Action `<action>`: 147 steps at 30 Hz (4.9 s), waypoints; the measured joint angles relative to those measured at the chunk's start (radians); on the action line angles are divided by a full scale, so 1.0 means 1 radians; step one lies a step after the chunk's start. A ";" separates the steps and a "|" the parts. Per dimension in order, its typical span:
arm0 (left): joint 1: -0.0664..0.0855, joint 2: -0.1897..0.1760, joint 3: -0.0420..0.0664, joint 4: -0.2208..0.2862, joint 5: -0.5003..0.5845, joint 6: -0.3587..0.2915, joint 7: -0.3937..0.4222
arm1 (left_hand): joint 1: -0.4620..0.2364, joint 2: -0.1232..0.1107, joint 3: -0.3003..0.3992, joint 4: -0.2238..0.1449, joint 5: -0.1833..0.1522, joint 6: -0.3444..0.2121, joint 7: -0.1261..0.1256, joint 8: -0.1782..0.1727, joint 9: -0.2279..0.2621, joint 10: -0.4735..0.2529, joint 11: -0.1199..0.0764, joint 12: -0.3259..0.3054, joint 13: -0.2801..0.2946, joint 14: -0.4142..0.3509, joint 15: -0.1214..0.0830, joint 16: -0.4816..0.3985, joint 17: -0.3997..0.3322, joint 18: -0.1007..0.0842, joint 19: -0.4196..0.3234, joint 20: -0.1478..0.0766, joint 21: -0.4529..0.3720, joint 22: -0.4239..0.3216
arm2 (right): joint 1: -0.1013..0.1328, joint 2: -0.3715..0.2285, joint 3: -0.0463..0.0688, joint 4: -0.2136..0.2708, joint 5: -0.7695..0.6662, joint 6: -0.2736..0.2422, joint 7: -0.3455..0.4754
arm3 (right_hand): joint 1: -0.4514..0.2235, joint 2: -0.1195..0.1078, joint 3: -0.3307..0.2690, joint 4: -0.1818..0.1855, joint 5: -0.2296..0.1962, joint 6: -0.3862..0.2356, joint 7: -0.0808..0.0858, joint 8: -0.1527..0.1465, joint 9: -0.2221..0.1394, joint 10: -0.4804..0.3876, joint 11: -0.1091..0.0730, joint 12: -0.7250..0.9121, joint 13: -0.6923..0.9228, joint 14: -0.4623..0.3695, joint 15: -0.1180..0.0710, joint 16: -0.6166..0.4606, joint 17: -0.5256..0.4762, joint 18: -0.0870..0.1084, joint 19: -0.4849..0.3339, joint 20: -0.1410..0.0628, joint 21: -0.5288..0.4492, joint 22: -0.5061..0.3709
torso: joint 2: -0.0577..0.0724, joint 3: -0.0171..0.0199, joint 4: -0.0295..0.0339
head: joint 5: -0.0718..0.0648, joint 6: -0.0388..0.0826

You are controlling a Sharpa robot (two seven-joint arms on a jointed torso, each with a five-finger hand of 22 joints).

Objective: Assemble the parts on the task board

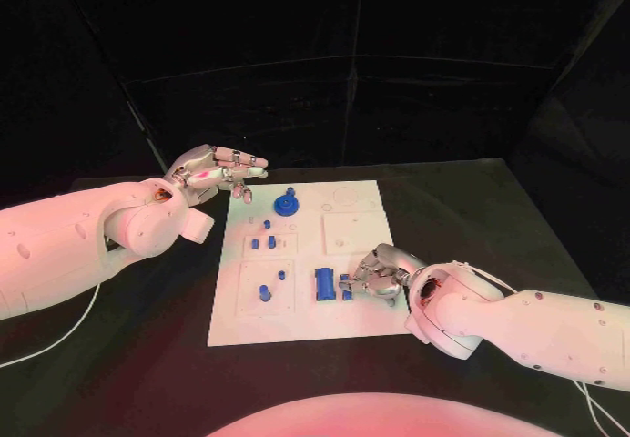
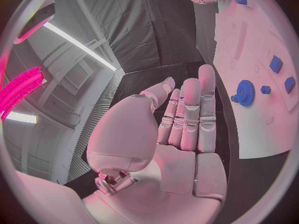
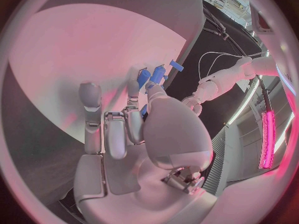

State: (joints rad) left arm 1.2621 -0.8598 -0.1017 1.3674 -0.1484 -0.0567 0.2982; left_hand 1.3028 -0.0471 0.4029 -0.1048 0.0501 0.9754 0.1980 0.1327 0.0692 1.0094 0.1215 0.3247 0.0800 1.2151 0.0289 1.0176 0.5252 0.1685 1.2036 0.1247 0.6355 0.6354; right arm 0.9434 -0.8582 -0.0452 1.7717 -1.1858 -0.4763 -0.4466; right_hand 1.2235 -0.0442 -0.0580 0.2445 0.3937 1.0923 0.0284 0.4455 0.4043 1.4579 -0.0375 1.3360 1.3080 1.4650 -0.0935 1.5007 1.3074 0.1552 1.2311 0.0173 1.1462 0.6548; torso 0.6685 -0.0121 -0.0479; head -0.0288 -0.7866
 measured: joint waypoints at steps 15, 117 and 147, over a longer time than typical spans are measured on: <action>0.000 -0.004 0.000 0.002 -0.002 0.001 -0.001 | 0.000 0.000 0.000 0.000 0.000 -0.004 0.004 0.000 0.000 -0.004 0.004 0.000 0.000 -0.004 0.004 0.000 -0.001 0.000 0.000 0.000 0.000 -0.001 | 0.000 -0.011 0.000 0.007 -0.018 -0.018 0.009 | -0.027 0.020 -0.064 0.037 -0.161 -0.021 0.000 0.039 0.028 0.000 0.000 0.007 0.000 0.000 0.000 0.000 0.000 0.000 0.000 0.000 0.000 0.003 | 0.000 -0.0003 0.0000 | -0.002 0.003; -0.081 0.191 -0.013 -0.205 0.273 -0.135 0.155 | -0.503 0.042 -0.218 0.096 -0.038 -0.371 -0.121 -0.120 -0.059 -0.399 -0.007 -0.303 -0.070 -0.684 0.071 -0.870 -0.480 -0.038 -0.822 0.056 -0.622 -0.487 | 0.160 0.231 0.025 -0.649 0.921 0.267 0.823 | -0.309 0.085 0.042 -0.248 -0.338 -0.499 0.097 -0.431 -0.391 -0.809 0.140 -1.319 -1.298 -0.796 0.164 -1.487 -1.286 -0.024 -0.708 0.147 -1.001 -0.645 | -0.128 -0.0018 0.0294 | 0.027 0.188; -0.214 0.080 0.101 0.201 0.172 -0.684 0.199 | -1.070 0.047 -0.386 0.105 -0.046 -0.800 -0.198 -0.129 -0.068 -0.832 -0.120 -0.321 -0.079 -1.061 -0.028 -1.011 -0.524 -0.147 -1.093 -0.117 -0.632 -0.630 | 0.105 0.079 0.044 -0.203 1.171 -0.264 0.942 | -0.953 0.045 0.051 -0.244 -0.387 -0.917 -0.026 -0.442 -0.403 -1.266 0.039 -1.332 -1.307 -1.267 0.094 -1.496 -1.306 -0.133 -1.074 -0.012 -1.139 -0.653 | -0.124 0.0121 0.0479 | 0.029 0.186</action>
State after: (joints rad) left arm 1.0484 -0.7794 -0.0011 1.5681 0.0232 -0.7406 0.4967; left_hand 0.2324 0.0003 0.0165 0.0000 0.0037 0.1756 0.0004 0.0041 0.0009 0.1770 0.0010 0.0038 0.0014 0.1538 0.0009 0.0068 0.0017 0.0214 0.1110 0.0082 0.0039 0.0049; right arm 1.0481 -0.7795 -0.0012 1.5682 -0.0152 -0.7399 0.4955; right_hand 0.2706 0.0005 -0.0067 0.0006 0.0064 0.1752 0.0022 0.0039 0.0010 0.1920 0.0014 0.0036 0.0013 0.1977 0.0007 0.0047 0.0010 0.0221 0.1570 0.0055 0.0069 0.0014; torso 0.5443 0.0000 0.0000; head 0.0002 -0.6002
